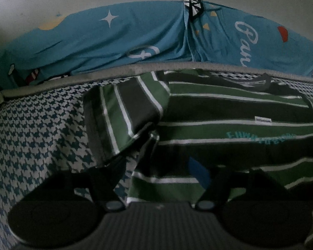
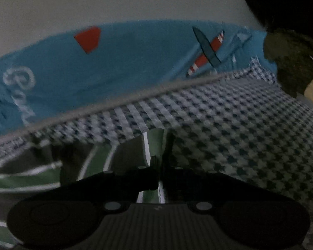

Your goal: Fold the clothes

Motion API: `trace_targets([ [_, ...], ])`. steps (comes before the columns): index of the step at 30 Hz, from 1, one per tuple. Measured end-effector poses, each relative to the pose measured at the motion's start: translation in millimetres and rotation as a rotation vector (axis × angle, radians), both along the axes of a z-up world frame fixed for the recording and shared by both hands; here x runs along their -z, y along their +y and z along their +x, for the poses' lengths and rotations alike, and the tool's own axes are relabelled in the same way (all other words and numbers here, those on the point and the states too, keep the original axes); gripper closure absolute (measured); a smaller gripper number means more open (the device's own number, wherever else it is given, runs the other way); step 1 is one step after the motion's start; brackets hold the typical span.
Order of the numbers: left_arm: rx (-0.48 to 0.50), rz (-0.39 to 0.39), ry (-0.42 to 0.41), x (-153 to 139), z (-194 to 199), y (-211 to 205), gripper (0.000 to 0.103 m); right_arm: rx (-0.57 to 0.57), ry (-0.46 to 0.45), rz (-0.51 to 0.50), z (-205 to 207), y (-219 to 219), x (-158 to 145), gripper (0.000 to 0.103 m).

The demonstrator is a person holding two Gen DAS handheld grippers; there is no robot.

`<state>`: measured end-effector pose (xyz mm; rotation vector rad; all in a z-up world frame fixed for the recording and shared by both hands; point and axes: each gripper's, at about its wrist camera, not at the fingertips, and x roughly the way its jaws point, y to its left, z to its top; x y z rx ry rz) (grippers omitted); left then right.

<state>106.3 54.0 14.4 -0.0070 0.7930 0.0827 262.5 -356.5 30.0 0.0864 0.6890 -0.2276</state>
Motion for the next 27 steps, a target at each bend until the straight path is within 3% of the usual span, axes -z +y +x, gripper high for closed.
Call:
trace_targets([
  [3, 0.002, 0.003, -0.003, -0.7, -2.8, 1.2, 0.033, 0.026, 0.008, 0.018, 2.8, -1.3, -0.7, 0.097],
  [8, -0.038, -0.002, -0.014, -4.6, -3.3, 11.9, 0.031, 0.049, -0.075, -0.055, -7.8, 3.6, -17.2, 0.095],
  [16, -0.123, -0.044, -0.015, -7.1, 2.5, 30.2, 0.031, -0.107, -0.036, 0.078, -17.6, 25.5, -22.8, 0.091],
  [27, -0.054, 0.024, -0.053, -3.6, -9.4, 15.2, 0.031, -0.289, 0.042, 0.213, -57.5, 50.7, -19.7, 0.083],
])
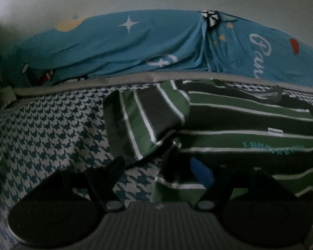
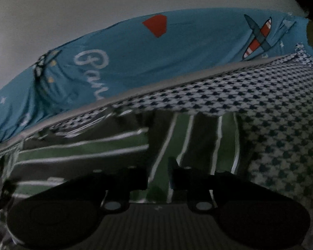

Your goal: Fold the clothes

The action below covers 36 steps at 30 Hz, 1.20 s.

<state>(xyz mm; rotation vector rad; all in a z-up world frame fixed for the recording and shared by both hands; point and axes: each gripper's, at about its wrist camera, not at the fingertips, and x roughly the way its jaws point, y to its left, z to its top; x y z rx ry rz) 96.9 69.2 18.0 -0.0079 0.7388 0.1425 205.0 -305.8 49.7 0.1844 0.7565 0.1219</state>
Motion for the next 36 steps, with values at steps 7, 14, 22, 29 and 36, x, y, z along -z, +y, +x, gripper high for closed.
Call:
trace_targets([
  [7, 0.013, 0.017, -0.017, -1.3, -20.0, -5.0, 0.031, -0.033, 0.039, 0.026, -42.1, -1.1, 8.1, 0.082],
  [14, 0.015, 0.027, -0.021, -2.5, -46.6, -8.9, 0.023, -0.032, 0.089, 0.074, -85.5, -14.0, 18.5, 0.081],
  [22, -0.01, 0.005, -0.024, -4.7, -74.9, -6.1, 0.022, -0.043, 0.114, 0.066, -128.8, -18.7, 26.5, 0.079],
  [29, -0.035, -0.01, -0.027, -7.4, -94.3, -2.4, 0.021, -0.085, 0.081, 0.066, -160.5, -16.5, 26.6, 0.076],
  [36, -0.056, -0.022, -0.029, -7.3, -111.2, -0.4, 0.021, -0.134, 0.032, -0.007, -179.5, -4.0, 26.0, 0.076],
])
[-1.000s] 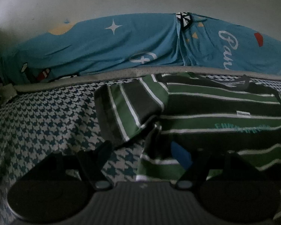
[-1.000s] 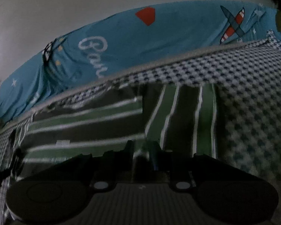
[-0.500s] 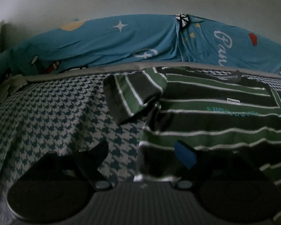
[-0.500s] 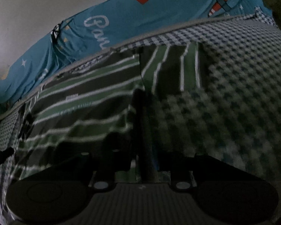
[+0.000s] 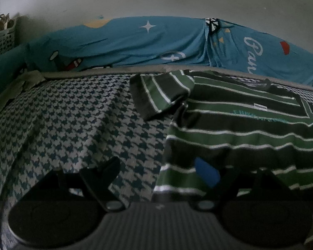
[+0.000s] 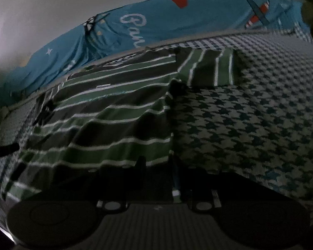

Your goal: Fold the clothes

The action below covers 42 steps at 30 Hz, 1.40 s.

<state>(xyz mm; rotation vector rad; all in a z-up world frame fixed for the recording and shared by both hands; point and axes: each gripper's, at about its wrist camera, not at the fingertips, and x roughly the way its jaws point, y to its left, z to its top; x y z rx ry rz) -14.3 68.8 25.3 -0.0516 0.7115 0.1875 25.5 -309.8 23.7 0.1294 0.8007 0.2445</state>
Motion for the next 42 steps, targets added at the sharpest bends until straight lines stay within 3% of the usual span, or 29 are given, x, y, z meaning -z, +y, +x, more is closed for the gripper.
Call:
trace_targets([
  [8, -0.014, -0.019, 0.003, 0.7, -10.8, 3.0, 0.021, 0.003, -0.004, -0.031, -12.6, 2.7, 3.6, 0.077],
  [16, -0.035, -0.032, -0.004, 0.7, -18.0, 4.9, 0.021, 0.077, -0.028, -0.051, -23.6, -1.2, 4.4, 0.079],
  [24, -0.051, -0.035, 0.002, 4.5, -20.3, 7.9, 0.021, 0.09, -0.05, -0.094, -23.9, 2.1, 8.5, 0.075],
  [26, -0.054, -0.033, 0.006, 5.8, -20.3, 8.1, 0.021, 0.072, -0.059, -0.098, -24.3, 5.1, 9.5, 0.087],
  [29, -0.058, -0.025, 0.015, 8.7, -20.3, 7.1, 0.021, 0.056, -0.068, -0.094, -25.7, 7.1, 9.6, 0.096],
  [37, -0.069, -0.021, 0.017, 9.3, -26.3, 9.5, 0.02, 0.191, -0.094, -0.052, -40.6, -15.2, -2.0, 0.099],
  [42, -0.085, -0.014, 0.031, 10.6, -32.5, 10.6, 0.02, 0.24, -0.05, -0.098, -35.4, -21.2, 7.0, 0.099],
])
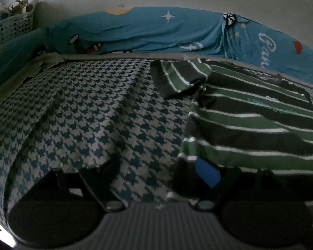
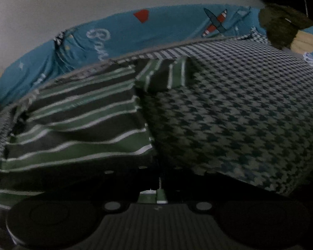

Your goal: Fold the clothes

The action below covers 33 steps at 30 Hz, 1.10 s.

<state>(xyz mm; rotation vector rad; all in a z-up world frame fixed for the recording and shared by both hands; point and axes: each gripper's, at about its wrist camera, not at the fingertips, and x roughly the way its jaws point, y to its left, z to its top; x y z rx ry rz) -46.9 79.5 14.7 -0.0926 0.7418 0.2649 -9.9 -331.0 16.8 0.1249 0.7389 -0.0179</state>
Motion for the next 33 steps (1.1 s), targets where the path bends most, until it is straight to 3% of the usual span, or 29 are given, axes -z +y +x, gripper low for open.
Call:
trace_targets([
  [4, -0.013, 0.004, 0.013, 1.5, -5.6, 1.3, 0.019, 0.007, 0.008, -0.002, 1.6, -0.5, 0.6, 0.1],
  [8, -0.022, 0.0, 0.027, 3.8, -10.1, 3.5, 0.019, 0.046, 0.006, 0.079, -3.0, -13.5, -1.2, 0.099],
  [20, -0.06, -0.009, 0.017, 1.2, -17.5, 9.9, 0.019, 0.033, 0.056, 0.138, -34.1, -23.3, 5.7, 0.086],
  [25, -0.074, -0.012, 0.004, -1.4, -19.2, 12.4, 0.019, 0.019, 0.062, 0.109, -39.9, -16.0, 8.8, 0.082],
  [33, -0.114, -0.032, -0.038, -12.1, -21.8, 21.9, 0.013, -0.134, 0.01, 0.11, -40.9, 11.0, 10.0, 0.082],
])
